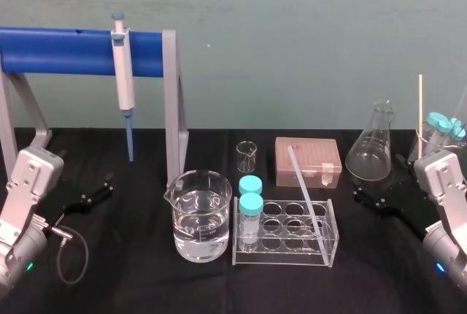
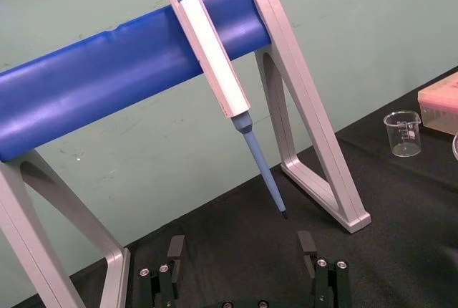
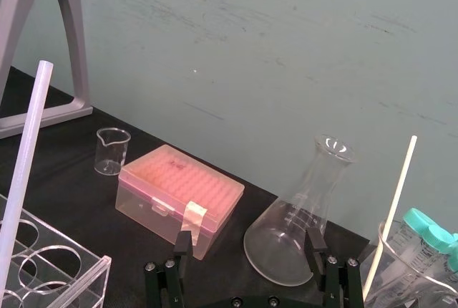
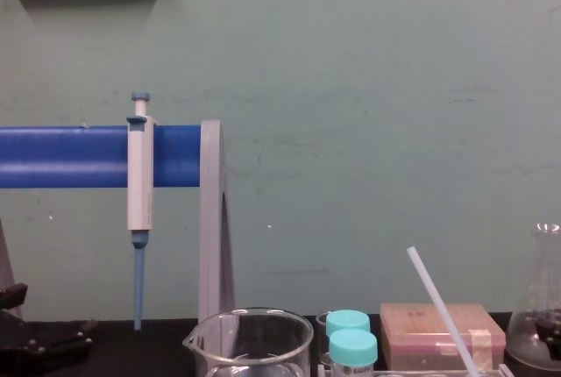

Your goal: Pick up the stirring rod with one hand, then place it down.

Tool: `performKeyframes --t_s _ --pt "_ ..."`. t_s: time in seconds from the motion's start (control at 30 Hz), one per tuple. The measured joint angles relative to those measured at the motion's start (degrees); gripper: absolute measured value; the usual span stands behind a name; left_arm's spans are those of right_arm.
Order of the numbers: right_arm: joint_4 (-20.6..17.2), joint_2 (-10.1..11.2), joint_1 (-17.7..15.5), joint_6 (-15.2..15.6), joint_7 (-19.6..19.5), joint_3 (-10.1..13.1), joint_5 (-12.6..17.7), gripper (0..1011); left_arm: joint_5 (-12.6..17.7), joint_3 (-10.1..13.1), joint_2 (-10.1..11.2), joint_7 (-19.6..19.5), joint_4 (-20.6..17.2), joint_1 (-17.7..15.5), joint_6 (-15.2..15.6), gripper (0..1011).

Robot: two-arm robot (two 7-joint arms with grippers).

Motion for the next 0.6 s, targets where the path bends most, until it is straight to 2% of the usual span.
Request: performKeyframes --t_s 0.6 --pt "0.0 0.0 0.0 0.0 0.0 0.0 0.0 1003 0.0 0.0 0.0 0.0 0.0 0.0 0.0 1000"
